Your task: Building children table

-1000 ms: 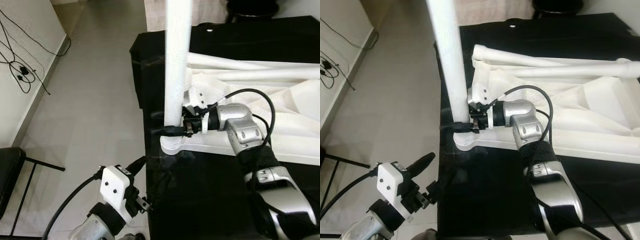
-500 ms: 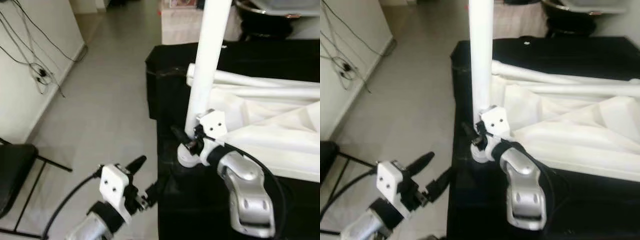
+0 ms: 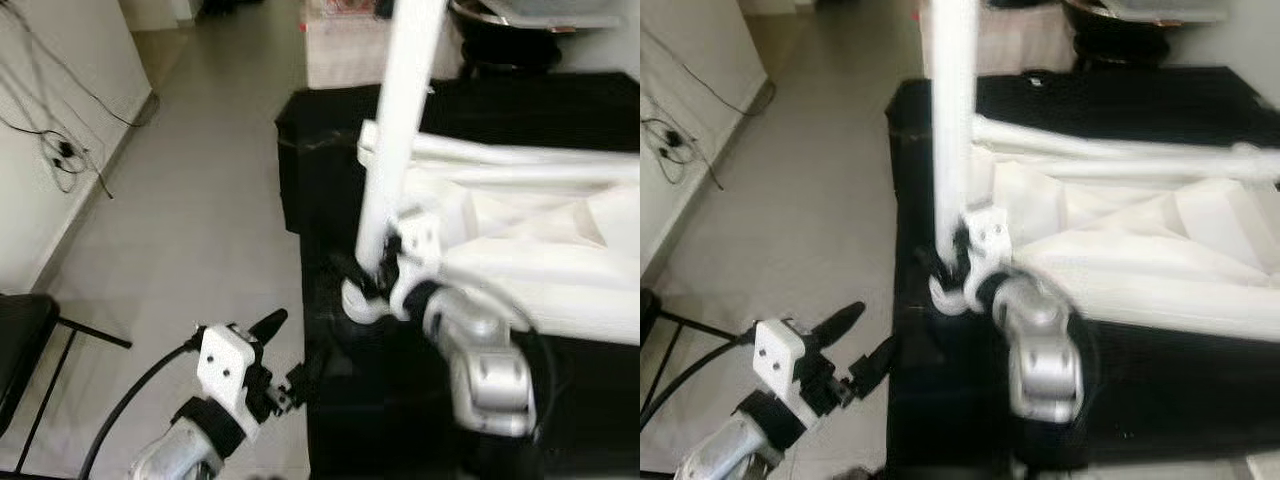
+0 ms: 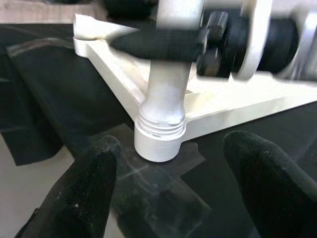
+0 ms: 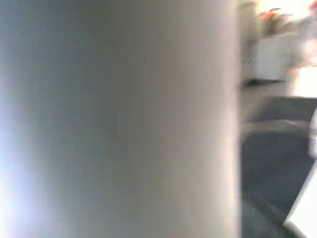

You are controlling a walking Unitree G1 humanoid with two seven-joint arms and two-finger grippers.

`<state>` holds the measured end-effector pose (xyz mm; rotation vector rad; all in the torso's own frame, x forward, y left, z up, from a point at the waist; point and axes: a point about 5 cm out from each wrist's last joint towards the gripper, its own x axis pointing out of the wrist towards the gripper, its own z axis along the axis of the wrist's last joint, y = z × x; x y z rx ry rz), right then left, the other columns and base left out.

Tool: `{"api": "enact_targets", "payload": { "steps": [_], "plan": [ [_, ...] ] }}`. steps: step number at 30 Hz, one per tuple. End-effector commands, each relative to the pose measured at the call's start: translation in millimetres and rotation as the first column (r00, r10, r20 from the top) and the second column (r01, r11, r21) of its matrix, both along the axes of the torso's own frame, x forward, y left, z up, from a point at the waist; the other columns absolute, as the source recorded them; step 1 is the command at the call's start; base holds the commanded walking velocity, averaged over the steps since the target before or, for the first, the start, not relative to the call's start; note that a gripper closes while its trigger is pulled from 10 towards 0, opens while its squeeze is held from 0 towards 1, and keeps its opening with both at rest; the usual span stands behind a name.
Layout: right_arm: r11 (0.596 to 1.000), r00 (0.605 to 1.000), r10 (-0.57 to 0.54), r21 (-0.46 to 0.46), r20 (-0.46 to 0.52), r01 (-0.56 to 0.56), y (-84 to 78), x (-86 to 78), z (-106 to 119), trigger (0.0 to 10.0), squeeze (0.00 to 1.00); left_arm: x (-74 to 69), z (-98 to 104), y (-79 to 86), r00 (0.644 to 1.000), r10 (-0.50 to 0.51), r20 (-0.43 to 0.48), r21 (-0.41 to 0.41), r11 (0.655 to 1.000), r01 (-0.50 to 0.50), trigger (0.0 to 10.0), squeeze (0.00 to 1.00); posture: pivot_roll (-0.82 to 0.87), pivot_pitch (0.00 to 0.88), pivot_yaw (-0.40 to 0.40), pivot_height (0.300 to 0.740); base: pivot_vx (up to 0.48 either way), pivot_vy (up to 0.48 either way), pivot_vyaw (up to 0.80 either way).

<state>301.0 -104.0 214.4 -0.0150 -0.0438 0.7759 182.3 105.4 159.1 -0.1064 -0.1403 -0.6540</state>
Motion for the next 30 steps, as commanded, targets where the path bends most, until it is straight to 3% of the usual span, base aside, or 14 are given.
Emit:
{"api": "enact_targets", "payload": {
  "steps": [1,2,3,4,7,8,9,11,12,13,17,18,30],
  "plan": [
    [0.972,0.971,0.235,-0.011,0.041,-0.235,5.9,-5.8,1.4,10.0,1.00,-1.7,-2.7,-0.6,1.000,-0.005,-0.007,0.001,1.000,0.005,10.0,0.00,0.02,0.162,0.025,0.740,0.000,0.000,0.00],
    [0.972,0.971,0.235,-0.011,0.041,-0.235,5.9,-5.8,1.4,10.0,1.00,-1.7,-2.7,-0.6,1.000,-0.005,-0.007,0.001,1.000,0.005,10.0,0.00,0.02,0.162,0.025,0.740,0.000,0.000,0.00],
    [0.946,0.945,0.321,-0.059,0.064,-0.318,4.9,-7.8,2.8,10.0,1.00,-1.9,-2.9,-0.8,1.000,-0.005,-0.008,0.001,1.000,0.005,10.0,0.00,0.02,0.162,0.025,0.740,0.000,0.000,0.00],
    [0.919,0.919,0.389,-0.099,0.065,-0.382,2.9,-7.2,2.4,10.0,0.91,-2.0,-2.9,-1.0,1.000,-0.005,-0.008,0.000,1.000,0.005,10.0,0.00,0.02,0.159,0.025,0.740,0.000,0.000,0.00],
    [0.902,0.904,0.424,-0.119,0.059,-0.415,1.6,-6.6,2.1,10.0,0.91,-2.1,-2.9,-1.1,1.000,-0.006,-0.008,0.000,1.000,0.006,10.0,0.00,0.02,0.159,0.025,0.740,0.000,0.000,0.00],
    [0.859,0.865,0.500,-0.152,0.042,-0.489,0.0,-5.5,0.7,10.0,0.00,-2.9,-2.6,-1.5,1.000,-0.006,-0.007,-0.001,1.000,0.006,10.0,0.00,0.03,0.160,0.027,0.740,0.000,0.000,0.00],
    [0.859,0.865,0.500,-0.152,0.042,-0.489,0.0,-5.5,0.7,10.0,0.00,-2.9,-2.6,-1.5,1.000,-0.006,-0.007,-0.001,1.000,0.006,10.0,0.00,0.03,0.160,0.027,0.740,0.000,0.000,0.00],
    [0.810,0.821,0.570,-0.179,0.017,-0.559,-2.2,-0.3,1.2,10.0,0.00,-4.0,-2.1,-2.0,1.000,-0.006,-0.007,-0.002,1.000,0.006,10.0,0.00,0.04,0.166,0.028,0.740,0.000,0.000,0.00],
    [0.810,0.821,0.570,-0.179,0.017,-0.559,-2.2,-0.3,1.2,10.0,0.00,-4.0,-2.1,-2.0,1.000,-0.006,-0.007,-0.002,1.000,0.006,10.0,0.00,0.04,0.166,0.028,0.740,0.000,0.000,0.00],
    [0.813,0.821,0.570,-0.169,0.037,-0.557,0.3,10.9,9.0,10.0,0.00,-5.1,-1.4,-2.3,1.000,-0.006,-0.007,-0.003,1.000,0.006,10.0,0.00,0.04,0.171,0.024,0.740,0.000,0.000,0.00],
    [0.815,0.821,0.569,-0.162,0.045,-0.557,1.6,14.1,12.0,10.0,0.00,-5.5,-1.1,-2.3,1.000,-0.006,-0.007,-0.003,1.000,0.006,10.0,0.00,0.04,0.174,0.024,0.740,0.000,0.000,0.00],
    [0.793,0.798,0.601,-0.162,0.044,-0.587,2.5,19.0,14.2,0.0,0.00,-6.3,-0.8,-2.7,1.000,-0.006,-0.008,-0.004,1.000,0.006,10.0,0.00,0.04,0.177,0.024,0.740,0.000,0.000,0.00],
    [0.770,0.775,0.630,-0.165,0.044,-0.617,-8.7,20.3,8.5,0.0,0.00,-7.8,-0.1,-2.9,1.000,-0.008,-0.010,-0.008,1.000,0.008,10.0,0.00,0.04,0.188,0.028,0.740,0.000,0.000,0.00]
  ]
}}
